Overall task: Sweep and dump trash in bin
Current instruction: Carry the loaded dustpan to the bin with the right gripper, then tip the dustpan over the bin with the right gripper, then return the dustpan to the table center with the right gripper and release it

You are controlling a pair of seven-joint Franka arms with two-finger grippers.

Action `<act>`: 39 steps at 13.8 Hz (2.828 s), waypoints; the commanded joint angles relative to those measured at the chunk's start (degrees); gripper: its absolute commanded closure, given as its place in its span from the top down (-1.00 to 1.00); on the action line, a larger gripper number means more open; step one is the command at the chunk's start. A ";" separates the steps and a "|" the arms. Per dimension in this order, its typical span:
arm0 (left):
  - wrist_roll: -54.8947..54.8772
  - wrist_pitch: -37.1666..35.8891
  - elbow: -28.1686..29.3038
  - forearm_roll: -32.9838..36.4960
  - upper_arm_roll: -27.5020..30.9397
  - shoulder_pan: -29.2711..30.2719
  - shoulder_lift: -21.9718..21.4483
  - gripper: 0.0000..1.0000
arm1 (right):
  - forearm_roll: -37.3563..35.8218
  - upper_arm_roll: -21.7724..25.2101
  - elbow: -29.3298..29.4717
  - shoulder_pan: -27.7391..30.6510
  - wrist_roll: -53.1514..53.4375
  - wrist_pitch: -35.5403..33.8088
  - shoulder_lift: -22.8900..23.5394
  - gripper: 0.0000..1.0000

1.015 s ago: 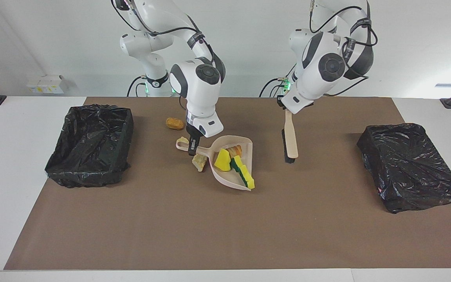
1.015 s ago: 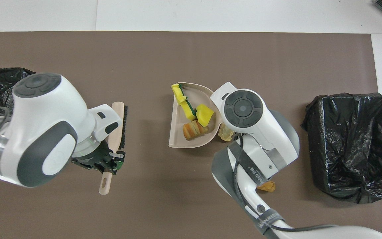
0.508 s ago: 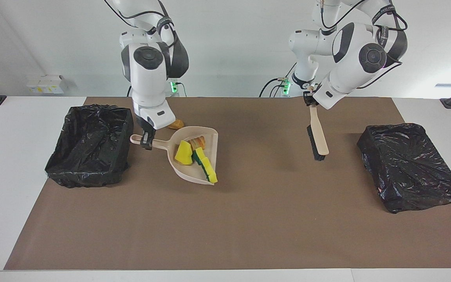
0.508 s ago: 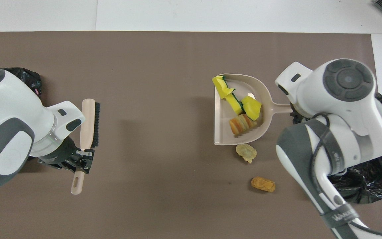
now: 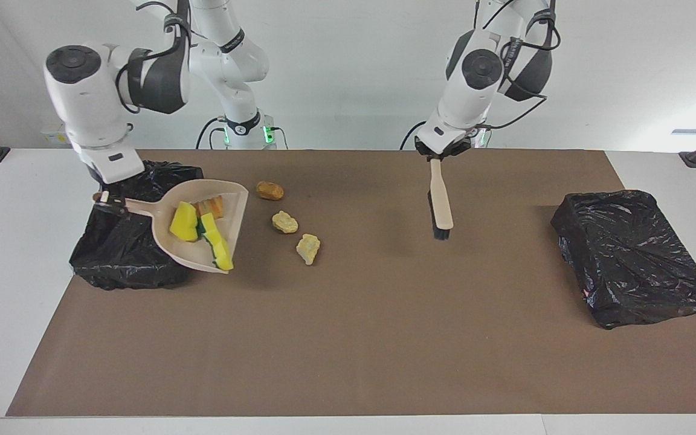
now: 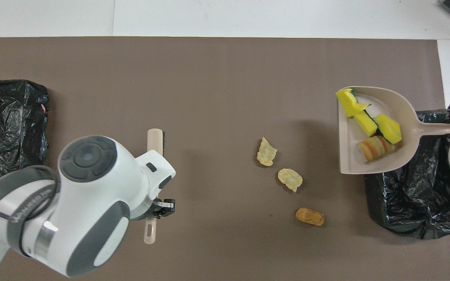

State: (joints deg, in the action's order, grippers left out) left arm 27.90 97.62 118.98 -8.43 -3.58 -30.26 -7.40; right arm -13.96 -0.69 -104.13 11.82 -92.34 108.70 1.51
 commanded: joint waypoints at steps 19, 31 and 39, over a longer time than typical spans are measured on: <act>5.15 20.16 14.61 -11.43 1.21 -12.81 5.29 0.96 | -43.43 -1.94 -13.38 7.17 5.86 2.40 -8.98 -1.00; -1.68 17.87 4.86 3.67 1.73 11.52 5.90 1.00 | -34.78 -2.82 -7.58 4.61 3.04 -1.04 -11.89 -1.00; -28.78 0.79 -13.47 5.97 1.73 28.59 5.99 1.00 | -7.68 -4.23 -8.63 2.08 28.56 -5.43 -11.45 -1.00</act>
State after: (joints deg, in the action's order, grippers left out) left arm -0.45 106.07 112.28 -3.64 -0.97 -2.28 -2.30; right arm -24.41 -3.87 -112.67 15.78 -72.76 105.19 -10.24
